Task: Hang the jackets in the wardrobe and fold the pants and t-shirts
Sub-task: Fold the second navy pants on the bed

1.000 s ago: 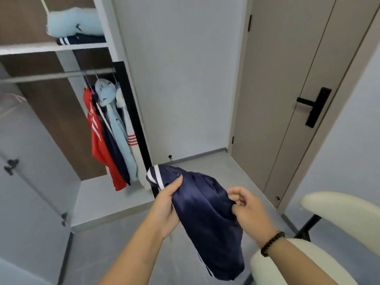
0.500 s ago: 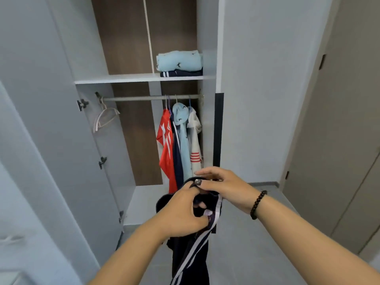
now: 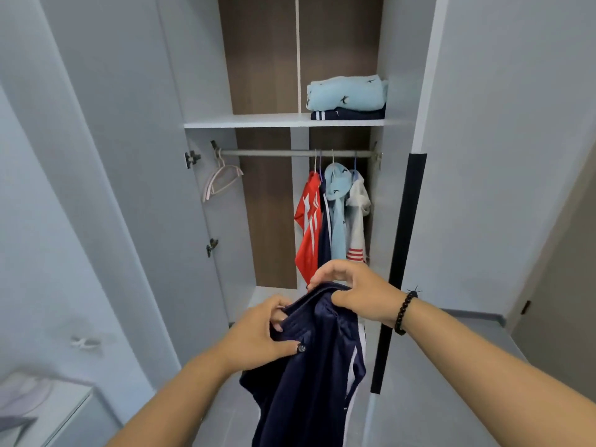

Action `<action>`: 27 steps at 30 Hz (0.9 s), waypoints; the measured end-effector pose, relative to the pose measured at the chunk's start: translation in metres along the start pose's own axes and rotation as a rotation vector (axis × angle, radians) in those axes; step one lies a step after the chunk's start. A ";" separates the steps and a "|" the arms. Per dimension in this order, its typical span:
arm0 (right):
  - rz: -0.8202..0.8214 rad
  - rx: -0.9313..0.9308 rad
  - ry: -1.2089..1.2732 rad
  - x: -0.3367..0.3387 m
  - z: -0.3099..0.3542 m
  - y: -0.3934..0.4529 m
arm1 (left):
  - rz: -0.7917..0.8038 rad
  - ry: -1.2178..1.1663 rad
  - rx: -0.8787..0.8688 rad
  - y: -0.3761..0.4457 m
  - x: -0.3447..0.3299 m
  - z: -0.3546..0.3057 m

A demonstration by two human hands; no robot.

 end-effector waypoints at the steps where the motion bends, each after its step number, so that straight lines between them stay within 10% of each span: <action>1: -0.021 0.011 -0.037 0.004 -0.001 0.010 | 0.038 0.045 0.032 0.002 -0.005 0.011; 7: 0.017 0.003 -0.222 0.044 -0.022 0.054 | 0.100 0.310 0.225 0.021 -0.002 0.057; 22: 0.139 -0.092 -0.602 0.074 -0.087 0.054 | -0.165 1.127 -0.044 0.109 0.078 0.001; 27: -0.099 -0.162 -0.693 0.100 -0.087 0.056 | -0.240 0.884 -0.085 0.128 0.078 -0.013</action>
Point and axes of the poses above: each hand's wrist, its own y-axis towards the middle knuckle, its own x-axis out of the back of the hand, z = x × y, the point moved 3 cm from there along y, towards the middle knuckle, and after that the axes turned 5 degrees about -y, right-handed, at the moved point
